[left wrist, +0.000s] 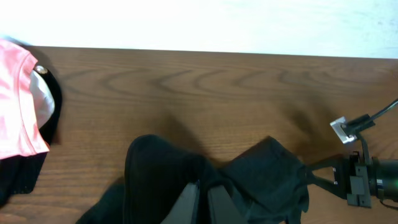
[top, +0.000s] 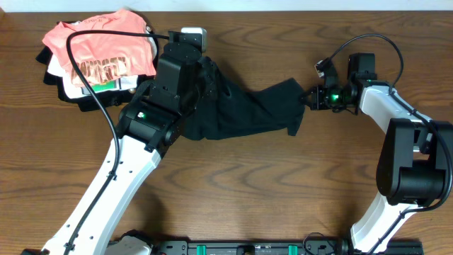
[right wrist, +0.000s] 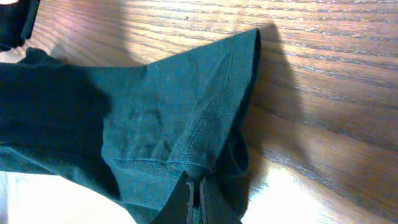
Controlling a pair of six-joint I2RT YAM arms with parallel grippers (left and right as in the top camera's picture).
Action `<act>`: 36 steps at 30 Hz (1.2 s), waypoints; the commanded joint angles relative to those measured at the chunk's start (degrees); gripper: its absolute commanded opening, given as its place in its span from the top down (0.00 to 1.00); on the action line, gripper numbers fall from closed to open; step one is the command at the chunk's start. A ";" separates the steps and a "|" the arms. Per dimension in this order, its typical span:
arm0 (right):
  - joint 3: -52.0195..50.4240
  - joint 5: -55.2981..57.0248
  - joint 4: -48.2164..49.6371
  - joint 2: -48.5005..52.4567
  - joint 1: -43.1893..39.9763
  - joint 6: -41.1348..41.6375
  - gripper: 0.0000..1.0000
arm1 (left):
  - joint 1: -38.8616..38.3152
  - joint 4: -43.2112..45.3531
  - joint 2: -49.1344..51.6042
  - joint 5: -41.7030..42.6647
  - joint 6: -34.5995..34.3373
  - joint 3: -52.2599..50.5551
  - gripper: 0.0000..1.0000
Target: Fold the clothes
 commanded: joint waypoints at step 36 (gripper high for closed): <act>31.91 18.73 -47.78 -45.44 -15.72 -0.42 0.99 | 4.02 -3.93 -28.57 -1.75 -0.66 0.55 0.94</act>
